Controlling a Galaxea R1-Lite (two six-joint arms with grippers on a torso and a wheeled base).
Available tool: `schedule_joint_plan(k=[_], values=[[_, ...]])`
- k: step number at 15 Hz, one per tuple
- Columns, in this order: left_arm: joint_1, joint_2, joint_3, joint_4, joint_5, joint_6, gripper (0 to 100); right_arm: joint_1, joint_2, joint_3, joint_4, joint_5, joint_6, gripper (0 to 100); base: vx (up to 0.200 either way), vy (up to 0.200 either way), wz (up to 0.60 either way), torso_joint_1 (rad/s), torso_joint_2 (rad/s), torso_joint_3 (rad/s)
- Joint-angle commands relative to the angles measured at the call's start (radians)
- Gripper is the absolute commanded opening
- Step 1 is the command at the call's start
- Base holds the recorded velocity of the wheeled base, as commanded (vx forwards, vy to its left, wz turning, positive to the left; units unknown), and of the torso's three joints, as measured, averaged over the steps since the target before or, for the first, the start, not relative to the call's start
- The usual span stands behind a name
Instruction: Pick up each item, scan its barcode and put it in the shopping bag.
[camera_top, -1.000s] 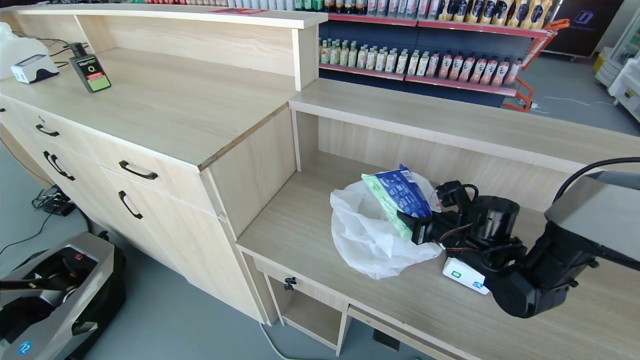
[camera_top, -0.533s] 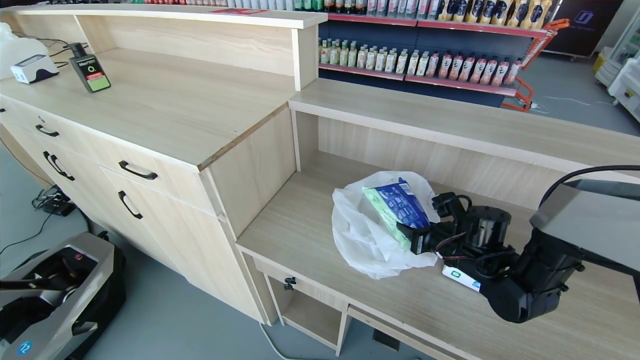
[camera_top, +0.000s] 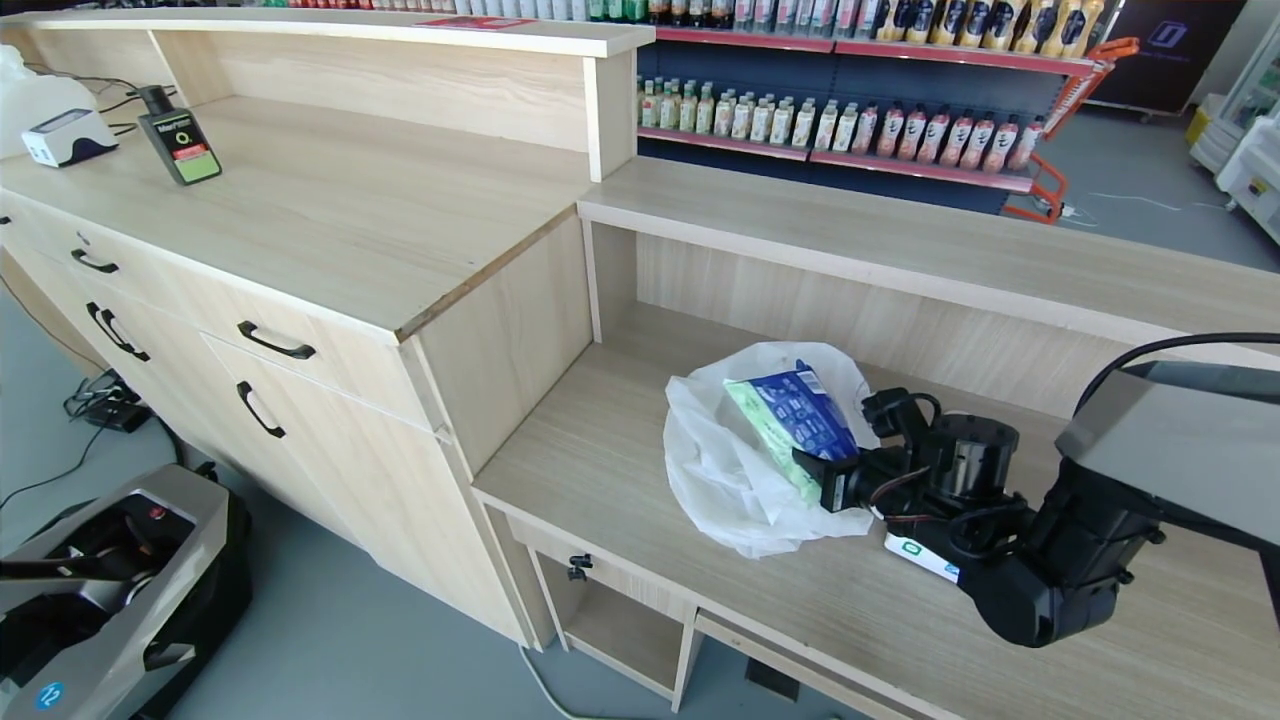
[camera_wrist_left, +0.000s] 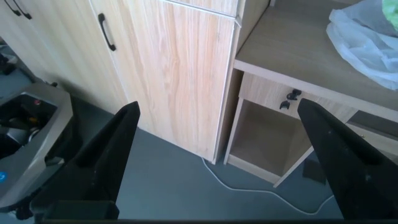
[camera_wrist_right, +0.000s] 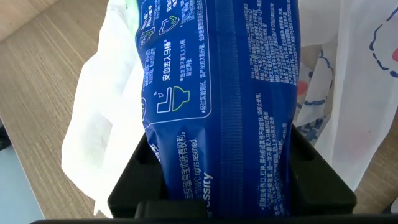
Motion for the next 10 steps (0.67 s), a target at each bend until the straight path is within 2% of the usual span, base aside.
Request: schedule_joint_plan(k=[1, 3, 4, 10], values=[[0.000, 0.000, 0.000, 0.000, 0.000, 0.000, 100, 0.001, 0.003, 0.001, 0.001, 0.000, 0.000, 0, 0.000, 0.000, 0.00, 0.000, 0.00, 0.000], [0.000, 0.000, 0.000, 0.000, 0.000, 0.000, 100, 0.001, 0.003, 0.002, 0.001, 0.000, 0.000, 0, 0.000, 0.000, 0.00, 0.000, 0.00, 0.000], [0.000, 0.000, 0.000, -0.002, 0.000, 0.000, 100, 0.001, 0.003, 0.002, 0.003, 0.000, 0.000, 100, 0.000, 0.000, 0.00, 0.000, 0.00, 0.000], [0.000, 0.000, 0.000, -0.002, 0.000, 0.000, 100, 0.002, -0.028, 0.004, 0.001, 0.002, -0.010, 100, 0.000, 0.000, 0.00, 0.000, 0.00, 0.000]])
